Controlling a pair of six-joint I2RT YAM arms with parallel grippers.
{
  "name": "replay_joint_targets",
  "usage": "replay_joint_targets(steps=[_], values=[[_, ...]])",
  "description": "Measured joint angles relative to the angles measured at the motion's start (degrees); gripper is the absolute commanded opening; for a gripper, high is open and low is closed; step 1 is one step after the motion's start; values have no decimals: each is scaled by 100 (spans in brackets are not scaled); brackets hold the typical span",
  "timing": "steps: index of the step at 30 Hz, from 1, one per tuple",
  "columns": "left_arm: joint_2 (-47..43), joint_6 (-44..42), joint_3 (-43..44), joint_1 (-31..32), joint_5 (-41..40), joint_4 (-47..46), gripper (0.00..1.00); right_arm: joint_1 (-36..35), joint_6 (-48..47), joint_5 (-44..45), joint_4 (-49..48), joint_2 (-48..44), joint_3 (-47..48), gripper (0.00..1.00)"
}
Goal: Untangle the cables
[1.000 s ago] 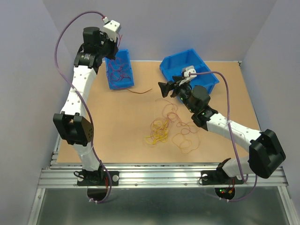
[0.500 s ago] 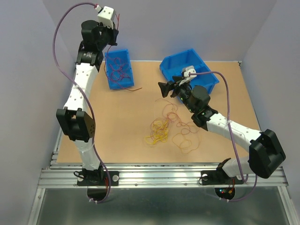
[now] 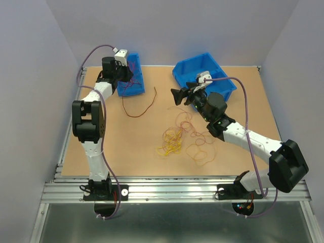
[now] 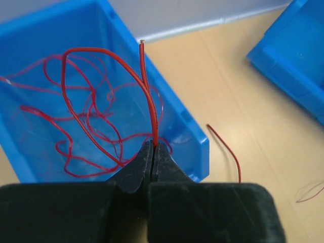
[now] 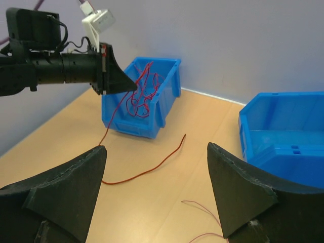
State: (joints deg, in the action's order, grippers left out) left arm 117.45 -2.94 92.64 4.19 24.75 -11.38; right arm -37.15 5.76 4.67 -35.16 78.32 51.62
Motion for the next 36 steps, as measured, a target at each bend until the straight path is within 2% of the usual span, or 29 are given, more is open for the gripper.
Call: replay_joint_targets(steps=[4, 8, 9, 10, 11, 12, 14, 15, 17, 18, 19, 20, 21, 27, 32, 36], values=[[190, 116, 39, -57, -28, 221, 0, 2, 2, -2, 0, 0, 0, 86], [774, 179, 1010, -103, -92, 750, 0, 0, 2, -22, 4, 0, 0, 86], [953, 177, 1346, -109, -144, 988, 11, 0, 2, -26, 2, 0, 0, 86], [1097, 157, 1609, -118, -208, 1174, 16, 0, 2, -33, 2, 0, 0, 86], [1143, 155, 1685, -120, -240, 1261, 22, 2, 2, -39, 2, 0, 0, 86], [1180, 129, 1762, -129, -293, 1392, 34, 2, 2, -44, 2, 0, 0, 86], [1174, 37, 1759, -131, -361, 1556, 49, 2, 4, -46, 2, 0, 0, 86], [1123, -7, 1657, -131, -407, 1541, 60, 0, 4, -52, 2, 0, 0, 86], [977, -87, 1401, -131, -452, 1567, 68, 0, 4, -63, 4, 0, 0, 86], [883, -122, 1248, -131, -472, 1547, 82, 0, 4, -66, 2, 0, 0, 86], [708, -181, 1016, -129, -503, 1567, 85, 0, 4, -66, 2, 0, 0, 86], [586, -258, 887, -122, -522, 1567, 95, 2, 4, -66, 2, 0, 0, 86], [382, -293, 656, -98, -549, 1506, 98, 2, 4, -66, 2, 0, 0, 86], [-1137, -688, -734, 168, -1014, 1093, 98, 2, 4, -66, 2, 0, 0, 86], [-2391, -1460, -2039, 1169, -1880, 686, 97, 2, 4, -63, 4, 0, 0, 86], [-2535, -1923, -2573, 1941, -2271, 723, 91, 2, 4, -66, 4, 0, 0, 86]])
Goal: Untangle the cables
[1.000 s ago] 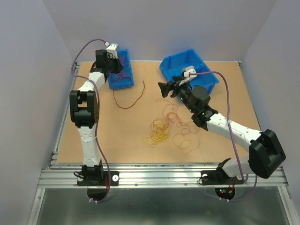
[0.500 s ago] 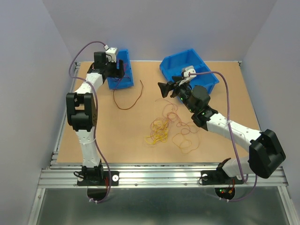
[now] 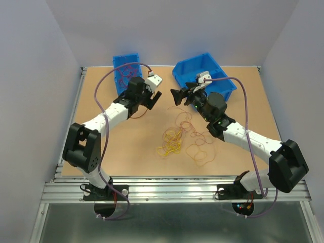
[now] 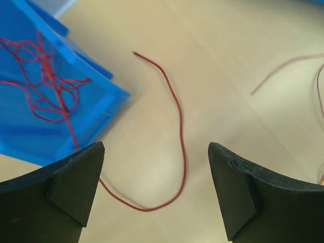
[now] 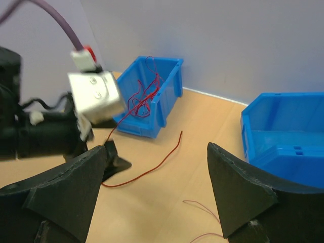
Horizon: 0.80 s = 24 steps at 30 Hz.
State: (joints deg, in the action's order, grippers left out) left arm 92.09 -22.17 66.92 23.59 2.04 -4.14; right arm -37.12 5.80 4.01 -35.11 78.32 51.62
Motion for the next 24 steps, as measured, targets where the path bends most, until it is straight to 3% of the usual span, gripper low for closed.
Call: replay_joint_targets(steps=[3, 12, 21, 24], values=[[361, -197, -81, 225, -245, 210, 84, 0, 0, 0, 0, 0, 0, 86], [1386, -332, 55, 103, -962, 776, 77, -2, -2, 4, 0, 0, 0, 86], [1869, -339, 525, 74, -807, 1257, 52, -2, -4, 9, -2, -103, 0, 86], [1963, -352, 669, 46, -675, 1381, 50, -2, -4, 9, -2, -111, 0, 86]])
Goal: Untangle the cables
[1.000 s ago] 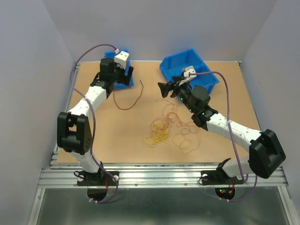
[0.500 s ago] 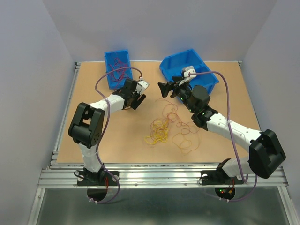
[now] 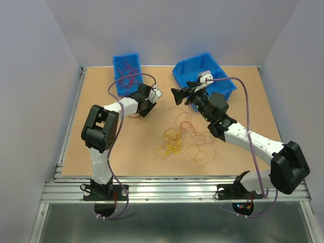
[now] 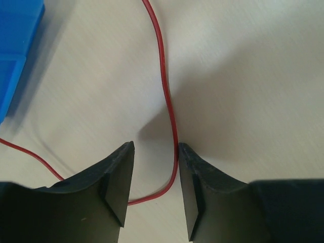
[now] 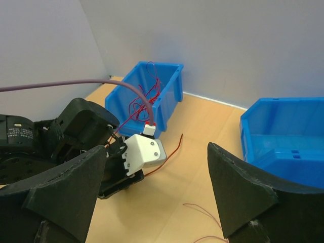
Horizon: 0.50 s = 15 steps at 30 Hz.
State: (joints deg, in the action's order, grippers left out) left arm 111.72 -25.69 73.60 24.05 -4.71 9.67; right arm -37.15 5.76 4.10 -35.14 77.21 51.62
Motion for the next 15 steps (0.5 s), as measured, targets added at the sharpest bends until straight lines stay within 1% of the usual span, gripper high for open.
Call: replay_joint_targets(steps=[3, 5, 6, 9, 11, 13, 15], values=[[42, -2, 76, -37, 87, 76, 49, 2, 0, 0, 2, 0, -2, 86], [50, -2, 90, -68, 153, 98, 40, 2, 0, 0, 0, -2, -2, 86], [63, -24, 101, -81, 175, 118, 32, 2, 0, 0, 0, -4, -2, 86], [109, -66, 157, -96, 273, 208, 20, 0, 0, 2, 0, -17, -4, 86], [173, -107, 264, -105, 396, 326, 15, 0, 0, 2, 0, -37, -7, 86], [229, -157, 365, -109, 518, 426, 0, 2, 0, 2, 0, -66, -9, 86], [247, -216, 415, -131, 706, 505, 0, 2, -2, 2, 0, -87, -15, 86]])
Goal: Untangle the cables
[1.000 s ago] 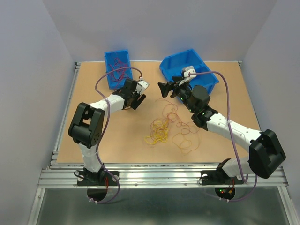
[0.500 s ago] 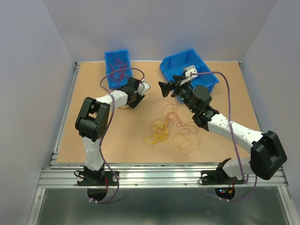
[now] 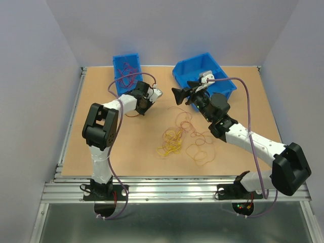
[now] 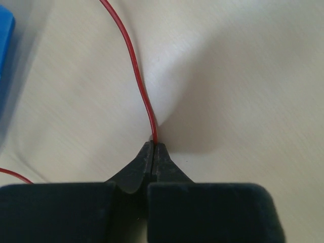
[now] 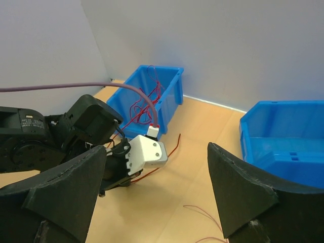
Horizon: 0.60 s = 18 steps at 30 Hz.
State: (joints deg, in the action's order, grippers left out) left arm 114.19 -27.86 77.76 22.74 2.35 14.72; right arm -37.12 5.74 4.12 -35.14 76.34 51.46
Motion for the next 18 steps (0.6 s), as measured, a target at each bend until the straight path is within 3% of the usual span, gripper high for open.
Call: replay_joint_targets(steps=[11, 18], values=[[-540, 282, -50, -459, 1266, 129, 0, 0, 2, 0, -2, -68, -74, 86], [-2035, 1200, -155, -1351, 2337, -1196, 0, 0, 7, -17, -4, 0, -74, 86]])
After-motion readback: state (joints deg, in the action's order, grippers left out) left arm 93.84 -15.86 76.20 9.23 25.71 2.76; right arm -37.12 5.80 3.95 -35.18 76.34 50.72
